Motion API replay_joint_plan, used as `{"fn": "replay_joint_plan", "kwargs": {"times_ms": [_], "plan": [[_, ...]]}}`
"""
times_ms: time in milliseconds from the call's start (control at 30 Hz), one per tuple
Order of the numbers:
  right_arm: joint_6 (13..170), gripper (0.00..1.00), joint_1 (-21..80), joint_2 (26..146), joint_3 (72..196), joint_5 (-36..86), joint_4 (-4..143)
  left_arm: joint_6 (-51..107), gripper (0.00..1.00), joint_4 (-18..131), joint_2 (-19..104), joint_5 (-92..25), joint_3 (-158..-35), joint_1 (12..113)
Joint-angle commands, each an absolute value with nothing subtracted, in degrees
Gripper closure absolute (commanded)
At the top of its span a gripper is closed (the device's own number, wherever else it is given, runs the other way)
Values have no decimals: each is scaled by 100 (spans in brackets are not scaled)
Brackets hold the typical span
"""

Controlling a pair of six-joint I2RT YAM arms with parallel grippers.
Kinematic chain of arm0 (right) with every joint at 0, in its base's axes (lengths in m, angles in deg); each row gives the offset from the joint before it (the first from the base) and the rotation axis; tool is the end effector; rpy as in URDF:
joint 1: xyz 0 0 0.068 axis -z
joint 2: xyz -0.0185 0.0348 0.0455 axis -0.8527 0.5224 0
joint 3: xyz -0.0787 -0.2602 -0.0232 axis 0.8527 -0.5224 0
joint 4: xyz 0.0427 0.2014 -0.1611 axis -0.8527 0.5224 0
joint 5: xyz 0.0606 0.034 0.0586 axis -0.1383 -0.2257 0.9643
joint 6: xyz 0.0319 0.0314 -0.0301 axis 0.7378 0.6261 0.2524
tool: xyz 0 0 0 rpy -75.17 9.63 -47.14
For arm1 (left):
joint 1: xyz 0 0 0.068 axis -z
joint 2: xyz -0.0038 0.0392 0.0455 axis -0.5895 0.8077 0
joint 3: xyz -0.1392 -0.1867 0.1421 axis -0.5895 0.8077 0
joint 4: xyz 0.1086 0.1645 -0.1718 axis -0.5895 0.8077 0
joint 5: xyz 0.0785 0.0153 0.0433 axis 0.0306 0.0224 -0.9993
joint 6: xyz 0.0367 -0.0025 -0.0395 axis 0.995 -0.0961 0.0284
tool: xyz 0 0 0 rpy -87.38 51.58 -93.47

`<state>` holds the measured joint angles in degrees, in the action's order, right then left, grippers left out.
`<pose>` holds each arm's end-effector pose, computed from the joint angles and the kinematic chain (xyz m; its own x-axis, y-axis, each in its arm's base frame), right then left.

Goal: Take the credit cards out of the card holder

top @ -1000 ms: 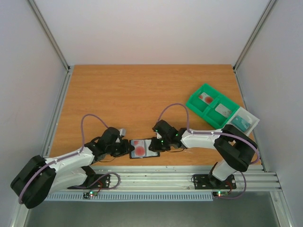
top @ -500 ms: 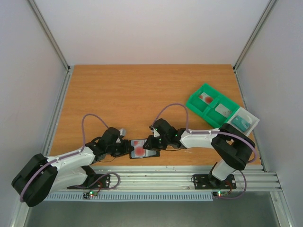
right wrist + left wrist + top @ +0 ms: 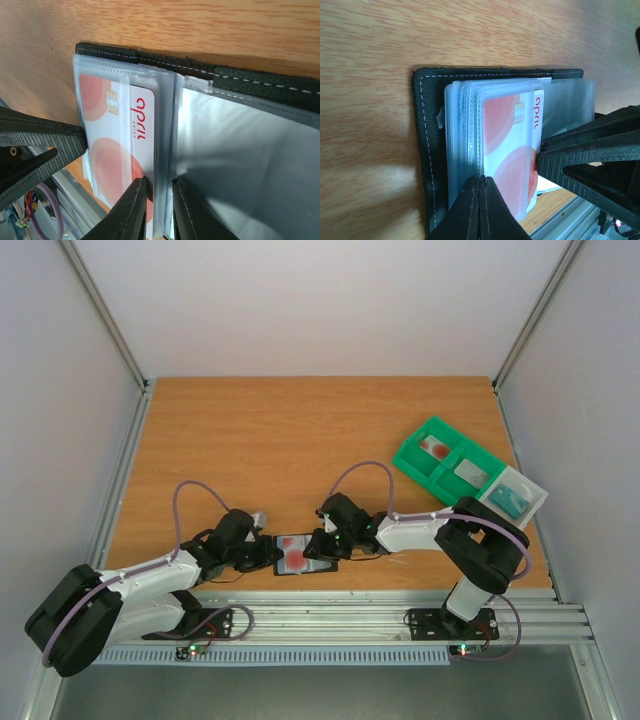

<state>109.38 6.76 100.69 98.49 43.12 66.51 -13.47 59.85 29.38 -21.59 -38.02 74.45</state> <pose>0.1718 0.2427 0.1226 -0.8130 -0.4244 -0.3987 -0.5823 0.5865 0.5630 0.1296 -0.1179 0.1232 -0.9624 -0.1995 -0.1843 -0.0215 0.7326 -0.6803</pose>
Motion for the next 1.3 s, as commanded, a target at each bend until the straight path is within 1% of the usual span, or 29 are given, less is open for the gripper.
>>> {"fn": "replay_joint_plan", "kwargs": {"times_ms": [0, 333, 400, 600, 700, 867, 1100, 1267], "plan": [[10979, 83, 692, 10226, 9940, 4401, 6466, -1279, 99, 6031, 2923, -2333, -3696, 7455], [11017, 83, 692, 10355, 9903, 4480, 6236, -1299, 99, 6052, 2918, -2347, -3686, 7457], [11023, 86, 692, 10366, 9883, 4502, 6196, -1312, 99, 6055, 2942, -2358, -3686, 7457], [11066, 91, 736, 10285, 9668, 4470, 6054, -1343, 92, 6169, 2898, -2414, -3709, 7457], [11121, 93, 836, 10241, 9526, 4480, 5948, -1334, 92, 6203, 2887, -2428, -3712, 7462], [11194, 93, 950, 10111, 9286, 4509, 5793, -1334, 93, 6254, 2855, -2419, -3707, 7457], [11321, 92, 962, 10080, 9202, 4645, 5508, -1358, 94, 6163, 2788, -2365, -3651, 7464], [11392, 83, 964, 10166, 9183, 4668, 5352, -1361, 94, 6203, 2746, -2389, -3625, 7462]]}}
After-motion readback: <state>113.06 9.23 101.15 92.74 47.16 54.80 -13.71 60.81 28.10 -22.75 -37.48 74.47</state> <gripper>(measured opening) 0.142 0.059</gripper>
